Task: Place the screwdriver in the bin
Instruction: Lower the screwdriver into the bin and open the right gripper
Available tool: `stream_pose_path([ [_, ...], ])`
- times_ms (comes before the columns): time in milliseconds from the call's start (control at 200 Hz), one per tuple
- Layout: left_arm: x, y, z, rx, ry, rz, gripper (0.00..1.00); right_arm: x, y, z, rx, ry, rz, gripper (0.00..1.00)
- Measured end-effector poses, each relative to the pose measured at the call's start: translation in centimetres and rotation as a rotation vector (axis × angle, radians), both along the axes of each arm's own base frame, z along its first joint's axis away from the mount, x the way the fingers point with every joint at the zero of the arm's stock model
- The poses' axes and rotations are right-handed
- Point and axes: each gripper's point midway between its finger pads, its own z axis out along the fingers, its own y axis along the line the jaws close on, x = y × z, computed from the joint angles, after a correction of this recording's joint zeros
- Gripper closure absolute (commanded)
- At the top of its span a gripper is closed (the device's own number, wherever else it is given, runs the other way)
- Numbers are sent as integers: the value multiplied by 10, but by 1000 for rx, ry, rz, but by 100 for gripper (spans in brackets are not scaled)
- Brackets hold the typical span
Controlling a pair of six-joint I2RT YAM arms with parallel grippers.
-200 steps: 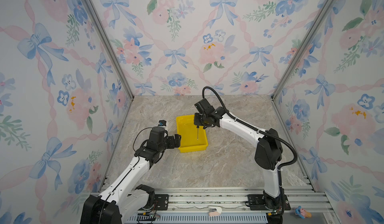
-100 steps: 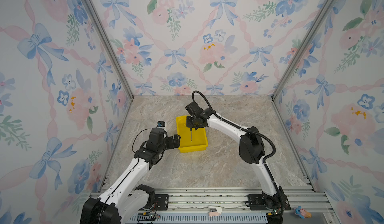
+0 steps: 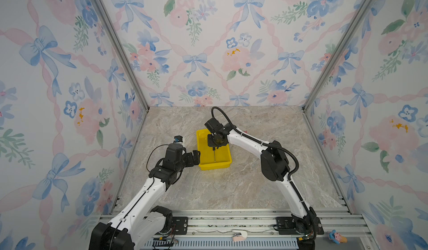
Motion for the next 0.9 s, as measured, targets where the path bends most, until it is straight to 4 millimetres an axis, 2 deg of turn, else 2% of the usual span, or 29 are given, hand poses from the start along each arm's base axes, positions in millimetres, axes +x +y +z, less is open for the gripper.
stream_pose_path([
  [340, 0, 1, 5, -11, -14, 8, 3, 0, 1, -4, -2, 5, 6, 96],
  [600, -3, 4, 10, -6, -30, 21, 3, -2, 3, -18, 7, 23, 8, 91],
  [900, -5, 9, 15, -5, -46, 35, 2, 0, 5, -18, 16, 17, 1, 76],
])
